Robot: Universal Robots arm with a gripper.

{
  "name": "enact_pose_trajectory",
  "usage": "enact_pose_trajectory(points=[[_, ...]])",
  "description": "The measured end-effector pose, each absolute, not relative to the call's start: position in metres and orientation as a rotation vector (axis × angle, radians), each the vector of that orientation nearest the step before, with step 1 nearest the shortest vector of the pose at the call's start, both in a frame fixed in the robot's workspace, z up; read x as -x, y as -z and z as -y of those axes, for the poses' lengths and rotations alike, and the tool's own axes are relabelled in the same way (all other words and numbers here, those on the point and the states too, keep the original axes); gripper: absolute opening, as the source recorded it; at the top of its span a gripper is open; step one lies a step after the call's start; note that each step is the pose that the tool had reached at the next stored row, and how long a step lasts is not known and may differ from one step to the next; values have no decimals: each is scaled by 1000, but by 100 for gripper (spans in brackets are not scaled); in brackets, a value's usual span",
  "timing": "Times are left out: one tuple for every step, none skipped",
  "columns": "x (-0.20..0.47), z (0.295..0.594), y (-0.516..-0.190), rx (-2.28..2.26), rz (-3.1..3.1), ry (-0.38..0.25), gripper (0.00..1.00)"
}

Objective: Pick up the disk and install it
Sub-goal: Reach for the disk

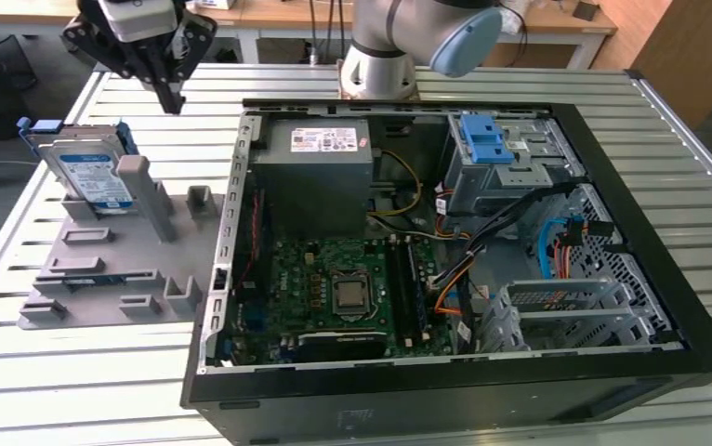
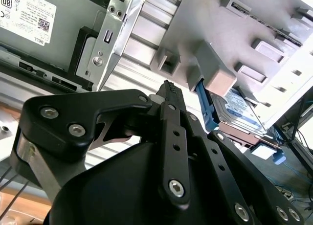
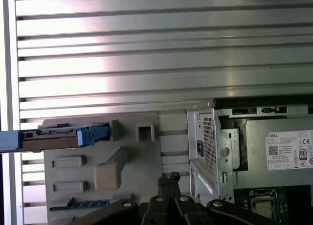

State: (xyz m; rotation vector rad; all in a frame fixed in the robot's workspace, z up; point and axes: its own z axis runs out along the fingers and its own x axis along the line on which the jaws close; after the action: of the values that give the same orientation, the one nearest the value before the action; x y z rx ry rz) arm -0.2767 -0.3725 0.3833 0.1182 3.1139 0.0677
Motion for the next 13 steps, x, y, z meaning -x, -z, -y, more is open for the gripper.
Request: enact_pose_trajectory(points=[[278, 372, -383, -118, -3114, -68, 11], [279, 371, -383, -118, -3114, -68, 11], [280, 370, -383, -118, -3114, -67, 11], [281, 369, -383, -118, -3114, -67, 11], [282, 369, -383, -118, -3114, -68, 11], [283, 368, -383, -118, -3114, -68, 11], [284, 367, -383, -118, -3114, -68, 11], [285, 367, -383, -118, -3114, -68, 11], [287, 366, -383, -118, -3114, -68, 11], [288, 365, -383, -118, -3114, -68, 11], [289, 365, -383, -118, -3114, -68, 11], [290, 364, -383, -118, -3114, -68, 11], [291, 364, -383, -118, -3114, -68, 11]])
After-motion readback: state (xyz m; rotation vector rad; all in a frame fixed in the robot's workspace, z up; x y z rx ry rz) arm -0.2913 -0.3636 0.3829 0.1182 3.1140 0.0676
